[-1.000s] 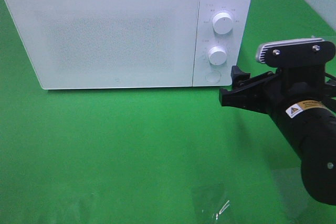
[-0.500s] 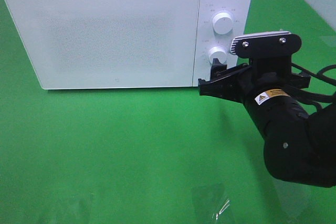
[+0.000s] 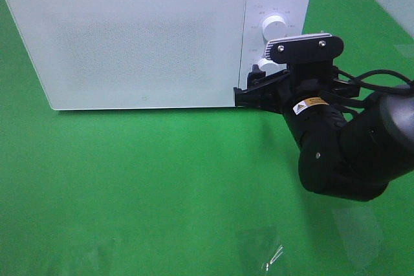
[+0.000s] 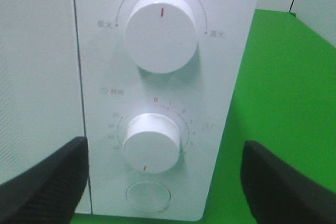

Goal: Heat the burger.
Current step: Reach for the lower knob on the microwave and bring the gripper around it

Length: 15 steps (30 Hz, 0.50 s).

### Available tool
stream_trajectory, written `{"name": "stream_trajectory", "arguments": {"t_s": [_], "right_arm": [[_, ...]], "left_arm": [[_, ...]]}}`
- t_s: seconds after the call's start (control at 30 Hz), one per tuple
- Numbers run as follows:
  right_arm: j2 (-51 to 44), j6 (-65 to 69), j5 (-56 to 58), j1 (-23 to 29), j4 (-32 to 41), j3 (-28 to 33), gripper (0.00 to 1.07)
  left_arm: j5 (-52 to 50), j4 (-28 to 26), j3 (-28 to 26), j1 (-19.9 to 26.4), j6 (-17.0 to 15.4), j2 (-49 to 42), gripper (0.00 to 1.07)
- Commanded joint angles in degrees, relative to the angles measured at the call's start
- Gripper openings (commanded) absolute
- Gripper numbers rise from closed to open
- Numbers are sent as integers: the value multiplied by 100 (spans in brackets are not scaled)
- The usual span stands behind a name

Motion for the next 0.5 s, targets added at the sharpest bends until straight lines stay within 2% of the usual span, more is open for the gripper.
{"name": "stream_trajectory", "arguments": {"t_s": [0.03,0.5], "right_arm": [[29,-80,-458,-103,-155,-138,76],[773,-138,-470,-189,-160,-905,76]], "left_arm": [[-57,-6,6,17,-40,-97,93],[-57,0,6,17,-40,-97,93]]}}
